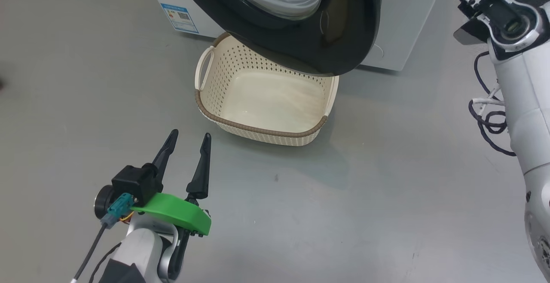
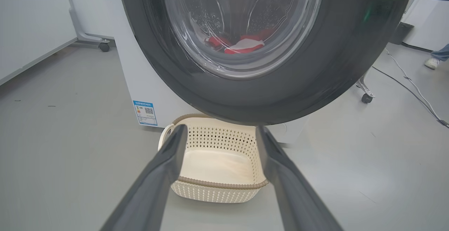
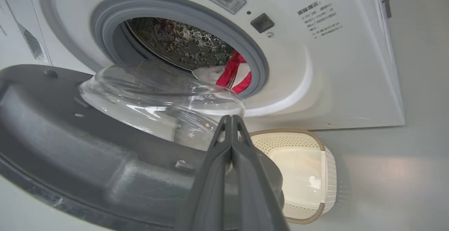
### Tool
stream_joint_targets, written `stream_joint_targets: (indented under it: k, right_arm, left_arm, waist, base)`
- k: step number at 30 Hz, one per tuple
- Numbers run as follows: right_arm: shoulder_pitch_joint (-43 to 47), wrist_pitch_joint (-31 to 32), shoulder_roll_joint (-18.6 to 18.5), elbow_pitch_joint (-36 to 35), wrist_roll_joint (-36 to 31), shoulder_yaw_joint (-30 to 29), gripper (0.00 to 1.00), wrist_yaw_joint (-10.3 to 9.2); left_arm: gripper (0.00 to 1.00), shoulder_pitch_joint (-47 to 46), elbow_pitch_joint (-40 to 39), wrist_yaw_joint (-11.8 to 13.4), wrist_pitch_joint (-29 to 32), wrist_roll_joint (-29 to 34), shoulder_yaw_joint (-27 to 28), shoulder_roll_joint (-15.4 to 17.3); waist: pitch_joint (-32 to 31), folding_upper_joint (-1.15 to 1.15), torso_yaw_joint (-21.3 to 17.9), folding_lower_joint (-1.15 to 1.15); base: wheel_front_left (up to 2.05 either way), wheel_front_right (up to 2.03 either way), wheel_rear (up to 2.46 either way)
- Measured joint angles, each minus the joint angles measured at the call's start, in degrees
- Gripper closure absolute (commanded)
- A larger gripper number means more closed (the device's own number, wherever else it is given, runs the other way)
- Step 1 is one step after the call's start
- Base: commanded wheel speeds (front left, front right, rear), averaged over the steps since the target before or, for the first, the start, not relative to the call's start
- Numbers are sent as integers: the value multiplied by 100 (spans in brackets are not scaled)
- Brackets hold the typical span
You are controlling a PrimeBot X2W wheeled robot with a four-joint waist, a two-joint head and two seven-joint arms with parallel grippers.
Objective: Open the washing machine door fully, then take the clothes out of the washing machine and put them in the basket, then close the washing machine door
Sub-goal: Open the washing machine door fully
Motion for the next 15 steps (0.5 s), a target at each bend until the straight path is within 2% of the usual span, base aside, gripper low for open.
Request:
stream_joint_targets:
  k: [4, 15]
  right_arm:
    - [171, -639, -178, -333, -734, 480, 100, 15]
    - [1138, -2157, -361, -821, -1867, 1328, 100, 13]
  left_arm:
    - [0, 25, -26, 49, 0, 0, 121, 2]
    - [0, 264, -54, 107, 0, 73, 414, 10]
  waist:
    - [-160, 0, -46, 0]
    - [-682, 0, -311, 0]
  base:
    - [0, 0, 0]
    - [0, 0, 0]
